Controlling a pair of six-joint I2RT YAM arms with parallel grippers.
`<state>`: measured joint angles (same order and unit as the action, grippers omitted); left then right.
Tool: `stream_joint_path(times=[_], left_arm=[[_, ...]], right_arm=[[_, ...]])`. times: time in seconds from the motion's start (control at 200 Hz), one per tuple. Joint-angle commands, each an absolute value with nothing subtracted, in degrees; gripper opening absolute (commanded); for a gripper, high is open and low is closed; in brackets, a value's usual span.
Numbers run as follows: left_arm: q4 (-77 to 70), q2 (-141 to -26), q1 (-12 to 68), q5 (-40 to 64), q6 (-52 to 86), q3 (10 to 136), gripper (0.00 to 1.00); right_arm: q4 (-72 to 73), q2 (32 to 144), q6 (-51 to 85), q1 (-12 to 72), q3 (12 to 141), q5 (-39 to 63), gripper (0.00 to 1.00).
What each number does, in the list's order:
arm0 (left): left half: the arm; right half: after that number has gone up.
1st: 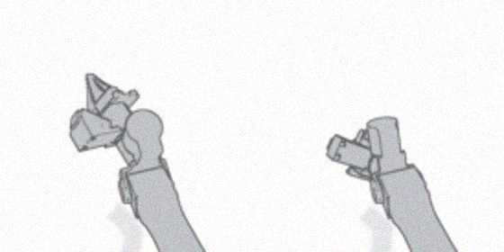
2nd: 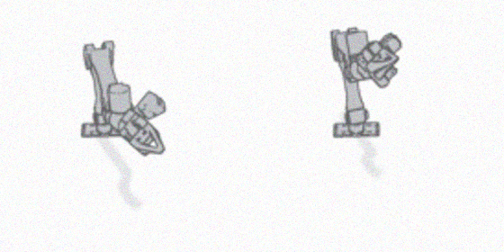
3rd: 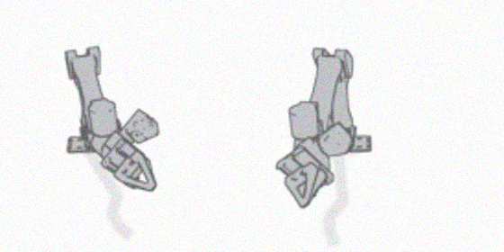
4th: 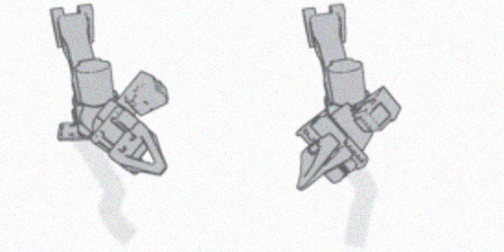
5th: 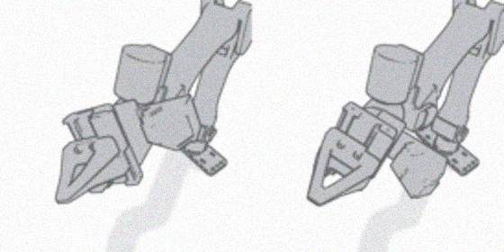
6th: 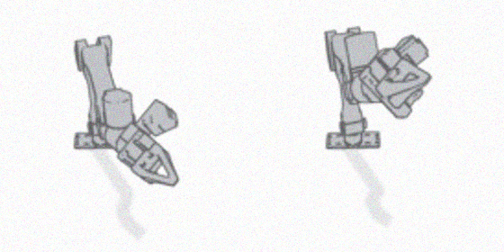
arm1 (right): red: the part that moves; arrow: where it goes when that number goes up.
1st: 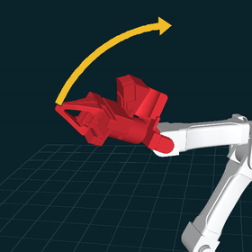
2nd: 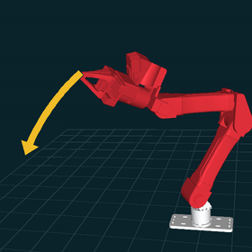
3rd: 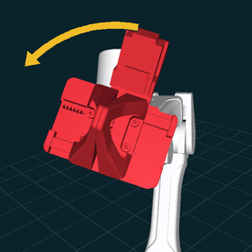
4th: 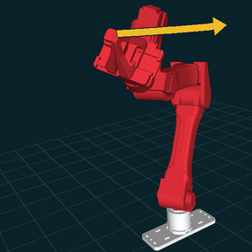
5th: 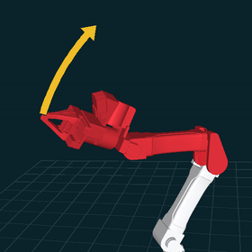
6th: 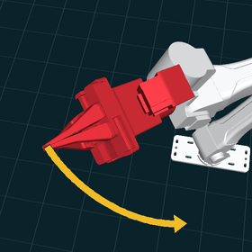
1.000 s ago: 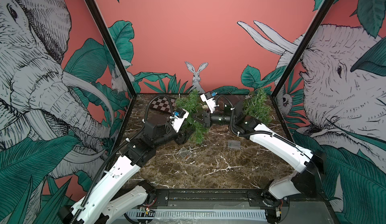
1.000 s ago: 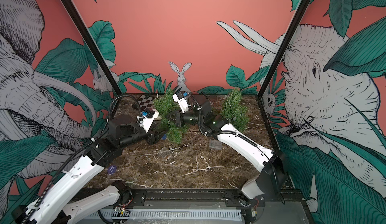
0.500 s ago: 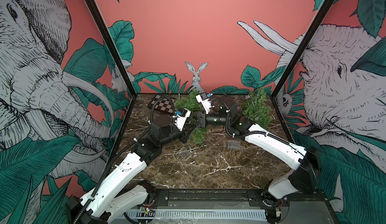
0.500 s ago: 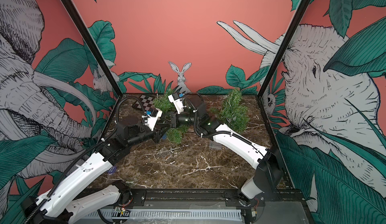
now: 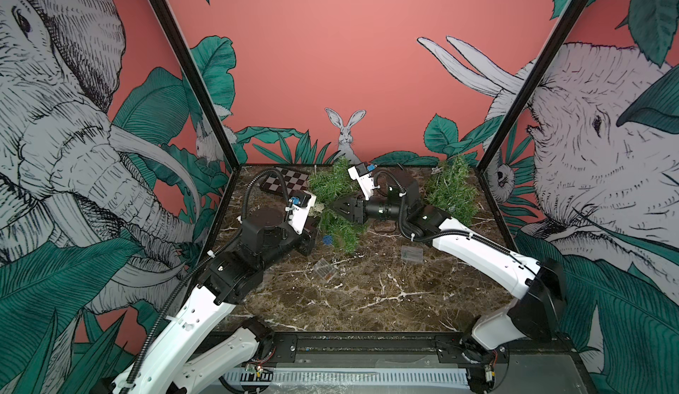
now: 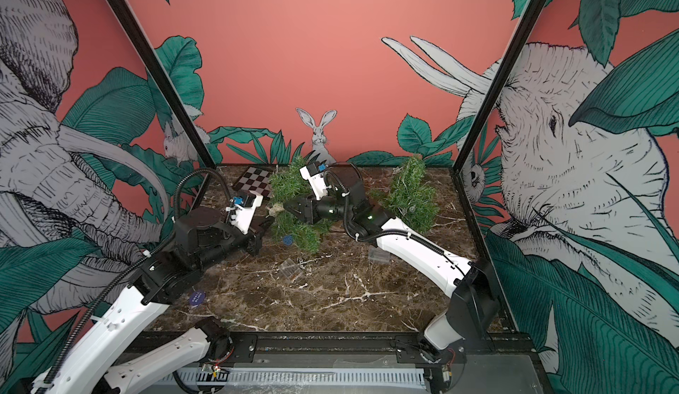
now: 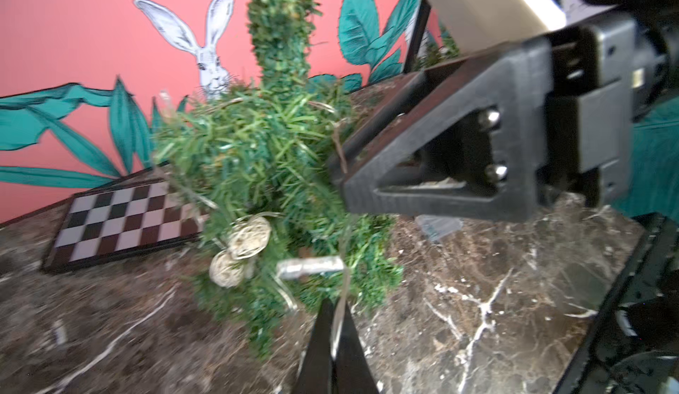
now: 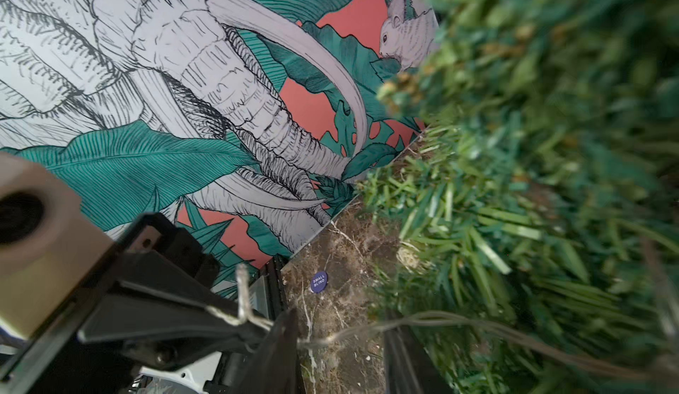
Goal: Wrap string light around the christmas tree
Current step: Wrap the light string around the Christmas tree.
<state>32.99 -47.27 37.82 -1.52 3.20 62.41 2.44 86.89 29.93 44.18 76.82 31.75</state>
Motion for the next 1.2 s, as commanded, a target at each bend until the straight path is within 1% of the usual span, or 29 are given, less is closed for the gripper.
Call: stream_joint_path(times=[0.0, 0.09, 0.275, 0.375, 0.47, 0.55, 0.66, 0.82, 0.94, 1.09, 1.195], left_arm=[[42.2, -50.0, 37.9, -12.4, -1.4, 67.1, 0.0], [43.3, -51.9, 37.8, -17.4, -4.6, 70.2, 0.0], [39.7, -55.2, 36.0, -22.6, -12.5, 74.8, 0.0], [36.5, -58.2, 32.5, -22.8, -16.2, 77.1, 0.0], [30.1, -61.4, 28.8, -22.7, -20.6, 77.0, 0.0], [23.3, -64.4, 27.4, -21.0, -25.9, 76.8, 0.0], [14.2, -68.1, 26.6, -16.9, -31.1, 76.3, 0.0], [9.0, -73.9, 25.6, -12.8, -36.0, 79.4, 0.0], [5.0, -76.6, 25.1, -11.1, -40.6, 80.4, 0.0], [3.2, -80.7, 23.4, -9.2, -45.4, 83.6, 0.0], [3.2, -83.4, 22.0, -6.2, -45.6, 87.2, 0.02]], right_arm=[[0.8, 83.4, 26.3, 41.5, 77.9, 29.7, 0.42], [-3.2, 81.7, 22.6, 39.8, 79.0, 26.4, 0.43], [-11.9, 81.4, 13.5, 38.3, 82.6, 15.4, 0.44], [-14.1, 83.2, 9.8, 38.3, 85.3, 10.6, 0.44], [-14.4, 87.0, 7.0, 38.1, 89.4, 8.2, 0.44], [-14.2, 90.9, 4.1, 38.0, 94.5, 7.0, 0.44], [-13.2, 97.7, 1.8, 37.2, 101.5, 7.3, 0.44], [-11.3, 105.6, 0.2, 35.8, 109.0, 8.8, 0.41], [-11.5, 110.0, 0.1, 35.4, 112.9, 10.9, 0.35], [-10.0, 110.5, 2.5, 35.4, 111.5, 14.4, 0.31], [-8.9, 109.8, 3.7, 35.4, 109.6, 15.3, 0.28]])
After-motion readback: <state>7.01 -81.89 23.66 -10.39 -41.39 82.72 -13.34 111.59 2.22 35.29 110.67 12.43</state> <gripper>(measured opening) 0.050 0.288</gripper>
